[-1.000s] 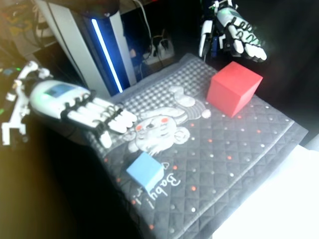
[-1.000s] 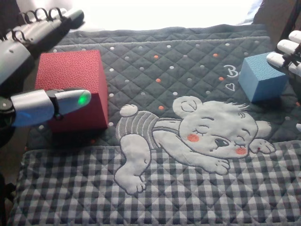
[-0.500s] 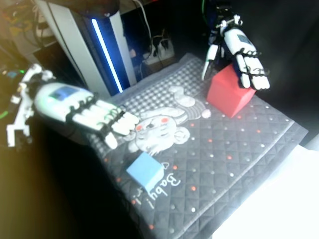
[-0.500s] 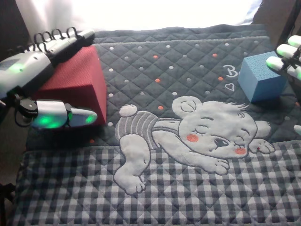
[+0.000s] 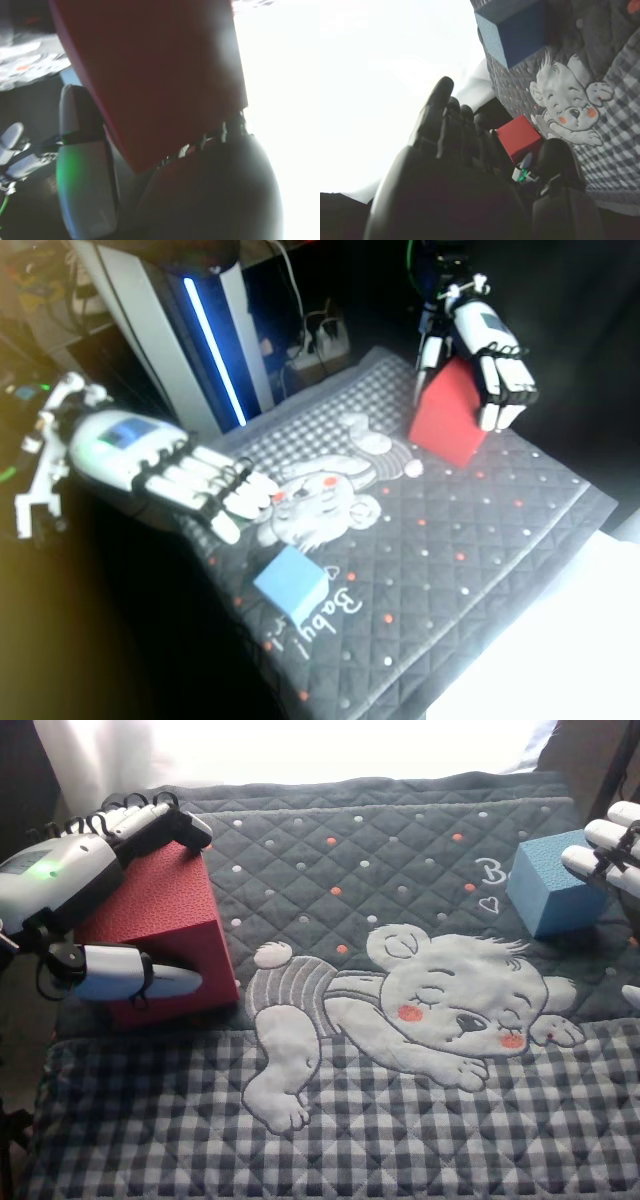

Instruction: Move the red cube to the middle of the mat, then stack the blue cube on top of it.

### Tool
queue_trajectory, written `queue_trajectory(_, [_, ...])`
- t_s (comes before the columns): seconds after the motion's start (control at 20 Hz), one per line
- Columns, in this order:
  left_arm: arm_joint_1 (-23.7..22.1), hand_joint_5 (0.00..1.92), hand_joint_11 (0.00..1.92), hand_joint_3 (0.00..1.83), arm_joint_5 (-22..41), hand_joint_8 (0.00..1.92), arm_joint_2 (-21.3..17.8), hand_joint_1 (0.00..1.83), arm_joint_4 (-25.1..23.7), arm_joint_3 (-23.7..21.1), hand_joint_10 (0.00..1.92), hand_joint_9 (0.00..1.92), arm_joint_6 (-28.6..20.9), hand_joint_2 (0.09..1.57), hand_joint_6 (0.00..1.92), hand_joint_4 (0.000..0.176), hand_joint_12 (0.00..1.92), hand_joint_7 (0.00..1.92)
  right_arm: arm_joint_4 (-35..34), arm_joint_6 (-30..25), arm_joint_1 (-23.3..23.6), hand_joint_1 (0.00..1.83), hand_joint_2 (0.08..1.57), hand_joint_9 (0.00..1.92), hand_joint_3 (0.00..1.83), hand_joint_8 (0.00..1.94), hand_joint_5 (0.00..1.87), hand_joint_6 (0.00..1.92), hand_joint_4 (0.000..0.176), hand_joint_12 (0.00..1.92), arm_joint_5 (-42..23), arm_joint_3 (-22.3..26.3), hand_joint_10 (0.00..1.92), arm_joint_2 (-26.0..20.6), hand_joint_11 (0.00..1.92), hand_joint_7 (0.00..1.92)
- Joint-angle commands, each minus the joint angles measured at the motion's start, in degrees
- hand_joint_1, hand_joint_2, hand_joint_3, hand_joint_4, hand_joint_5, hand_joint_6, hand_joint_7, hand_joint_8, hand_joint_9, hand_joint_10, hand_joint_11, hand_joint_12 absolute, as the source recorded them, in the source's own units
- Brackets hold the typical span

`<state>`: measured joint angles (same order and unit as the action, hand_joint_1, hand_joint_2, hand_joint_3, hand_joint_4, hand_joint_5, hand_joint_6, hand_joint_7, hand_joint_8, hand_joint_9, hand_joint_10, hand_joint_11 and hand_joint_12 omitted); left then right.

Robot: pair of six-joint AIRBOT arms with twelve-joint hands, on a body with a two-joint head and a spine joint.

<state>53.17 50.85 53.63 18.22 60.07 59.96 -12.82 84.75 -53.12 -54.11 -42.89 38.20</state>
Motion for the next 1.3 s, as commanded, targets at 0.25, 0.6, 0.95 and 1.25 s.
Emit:
queue_trajectory(0.25, [-1.0,0.06,0.00,0.02,13.4,1.14,-1.1,1.34,-5.4,-1.4,1.31,0.00,-3.4,1.15,1.29,0.128,1.81,0.00,0.0,0.0,0.4,0.36,1.34,0.00,0.00,0.00,0.00,0.00,0.000,0.21,-6.8,-0.5,0.00,0.1,0.00,0.00])
queue_trajectory(0.6, [-7.7,0.06,0.04,0.01,11.7,1.10,4.0,1.26,-10.6,1.1,1.33,0.00,-5.7,1.18,1.27,0.124,1.81,0.00,-0.2,0.0,0.4,0.37,1.37,0.00,0.00,0.00,0.00,0.00,0.000,0.04,-6.8,-0.8,0.00,0.5,0.00,0.00])
queue_trajectory(0.95, [-12.4,0.16,0.03,0.00,2.0,1.17,13.3,1.31,-14.7,7.1,1.33,0.01,-11.1,1.10,1.35,0.119,1.68,0.03,-0.7,-0.1,-0.1,0.46,1.34,0.00,0.00,0.00,0.00,0.00,0.000,0.01,-6.8,-0.8,0.00,0.8,0.01,0.00])
queue_trajectory(1.25, [-12.4,0.00,0.00,0.00,-1.9,0.01,15.2,0.87,-14.8,8.3,0.01,0.00,-11.2,1.01,0.10,0.098,0.49,0.00,-0.8,-0.4,-0.1,0.45,1.37,0.00,0.01,0.00,0.00,0.00,0.000,0.00,-6.9,-0.8,0.00,0.8,0.00,0.00])
